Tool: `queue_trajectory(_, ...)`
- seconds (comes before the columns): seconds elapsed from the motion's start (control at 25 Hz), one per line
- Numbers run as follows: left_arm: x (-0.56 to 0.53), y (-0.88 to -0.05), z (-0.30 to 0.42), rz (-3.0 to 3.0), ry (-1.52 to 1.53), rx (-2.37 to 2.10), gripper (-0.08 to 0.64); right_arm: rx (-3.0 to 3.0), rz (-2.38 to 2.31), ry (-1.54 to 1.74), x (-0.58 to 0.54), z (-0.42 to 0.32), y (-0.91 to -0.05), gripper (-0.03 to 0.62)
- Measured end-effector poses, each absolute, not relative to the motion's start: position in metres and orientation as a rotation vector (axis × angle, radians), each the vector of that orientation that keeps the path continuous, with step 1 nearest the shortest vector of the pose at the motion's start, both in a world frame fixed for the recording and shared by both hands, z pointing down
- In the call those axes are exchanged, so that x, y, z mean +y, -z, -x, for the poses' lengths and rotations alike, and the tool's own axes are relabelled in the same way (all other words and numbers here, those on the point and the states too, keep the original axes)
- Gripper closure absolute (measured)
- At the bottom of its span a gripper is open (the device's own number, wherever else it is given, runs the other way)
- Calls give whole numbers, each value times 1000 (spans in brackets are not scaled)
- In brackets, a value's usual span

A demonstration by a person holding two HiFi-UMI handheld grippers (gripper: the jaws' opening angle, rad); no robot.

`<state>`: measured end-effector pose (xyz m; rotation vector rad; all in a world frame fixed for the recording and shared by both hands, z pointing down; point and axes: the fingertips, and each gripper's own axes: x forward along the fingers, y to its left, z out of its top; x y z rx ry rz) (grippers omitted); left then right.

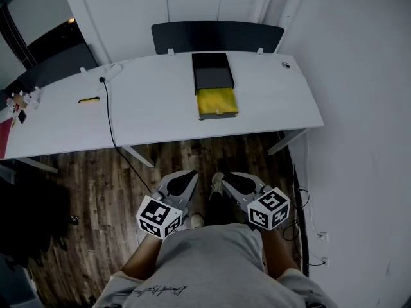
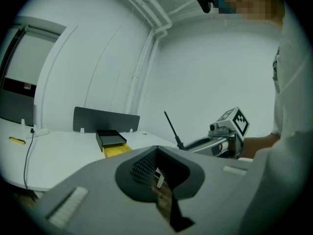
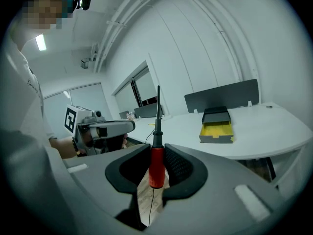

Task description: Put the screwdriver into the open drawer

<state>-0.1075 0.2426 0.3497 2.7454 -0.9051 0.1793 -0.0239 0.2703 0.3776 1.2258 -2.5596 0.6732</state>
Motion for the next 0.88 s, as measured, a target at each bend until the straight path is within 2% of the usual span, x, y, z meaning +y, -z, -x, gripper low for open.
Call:
queue_trajectory(0.48,189,-357,101,-2723,-189,-930,560,-2581,-1175,-720,216,22,-390,486)
queue_trajectory(0.88,117,-364,69,-2705,-210,-948,560,-2594,-1171,-723,143,-14,-393,486)
